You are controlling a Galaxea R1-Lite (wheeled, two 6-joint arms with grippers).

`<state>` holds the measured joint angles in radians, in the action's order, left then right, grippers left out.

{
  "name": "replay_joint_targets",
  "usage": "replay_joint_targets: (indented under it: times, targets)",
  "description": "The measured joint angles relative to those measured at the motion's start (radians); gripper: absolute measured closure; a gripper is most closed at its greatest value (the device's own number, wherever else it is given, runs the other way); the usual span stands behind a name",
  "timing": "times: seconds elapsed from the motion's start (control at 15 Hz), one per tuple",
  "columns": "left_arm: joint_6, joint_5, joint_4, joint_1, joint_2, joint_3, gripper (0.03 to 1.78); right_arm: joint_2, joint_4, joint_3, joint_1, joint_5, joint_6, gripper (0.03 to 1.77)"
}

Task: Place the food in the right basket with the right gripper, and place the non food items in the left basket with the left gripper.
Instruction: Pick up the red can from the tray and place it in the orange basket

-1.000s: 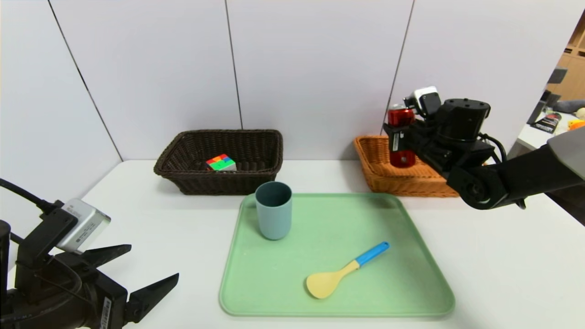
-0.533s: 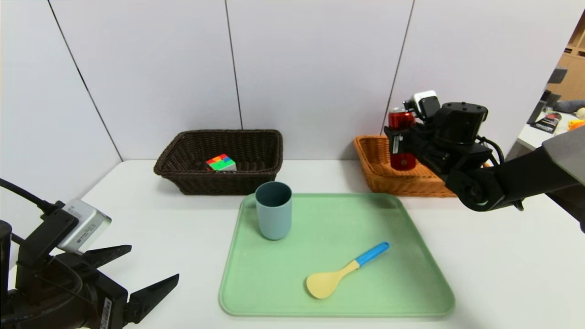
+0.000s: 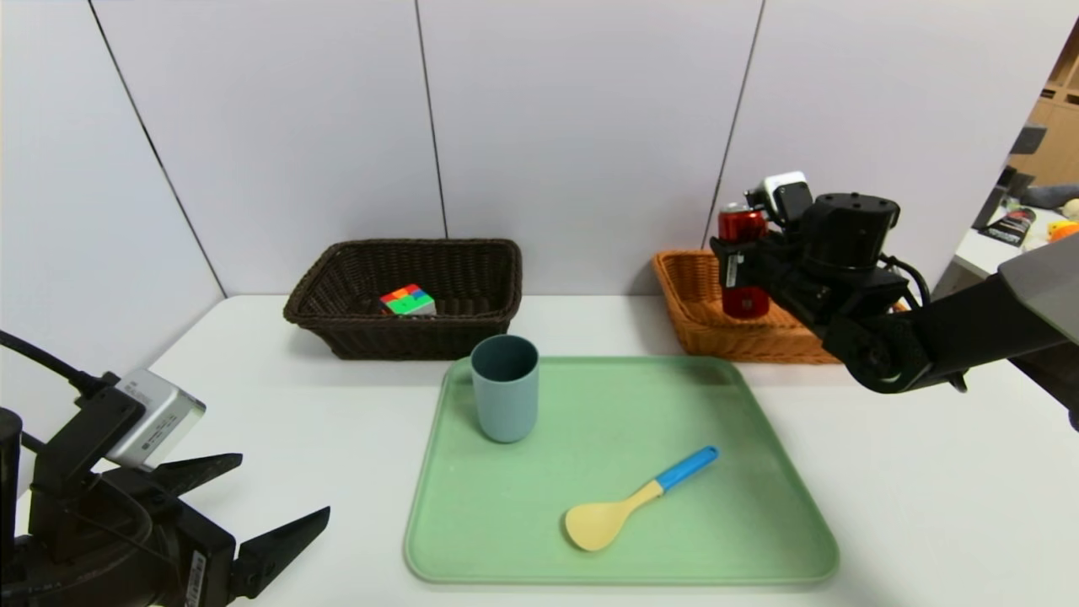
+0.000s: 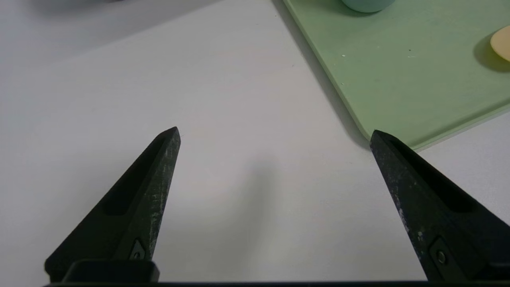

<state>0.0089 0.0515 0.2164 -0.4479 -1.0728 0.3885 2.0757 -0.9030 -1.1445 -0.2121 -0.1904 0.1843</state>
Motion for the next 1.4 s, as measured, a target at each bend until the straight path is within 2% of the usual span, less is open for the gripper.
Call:
replay_joint_targets:
  times: [0.27,0.53,0.87,1.4]
  targets:
    - [0.000,0.000,0.000,0.000,0.000,0.000,0.12,0.013,0.001,0.000,-0.004,-0.023,-0.030,0.88]
    - [0.000,0.000,0.000,0.000,-0.001,-0.003,0.12,0.019,0.001,0.000,-0.007,-0.024,-0.030,0.88]
    - [0.000,0.000,0.000,0.000,-0.001,-0.004,0.12,0.020,-0.002,-0.001,-0.007,-0.024,-0.027,0.49]
    - [0.003,0.000,0.000,0.000,-0.001,-0.004,0.12,-0.013,0.010,0.006,-0.009,-0.026,-0.019,0.24]
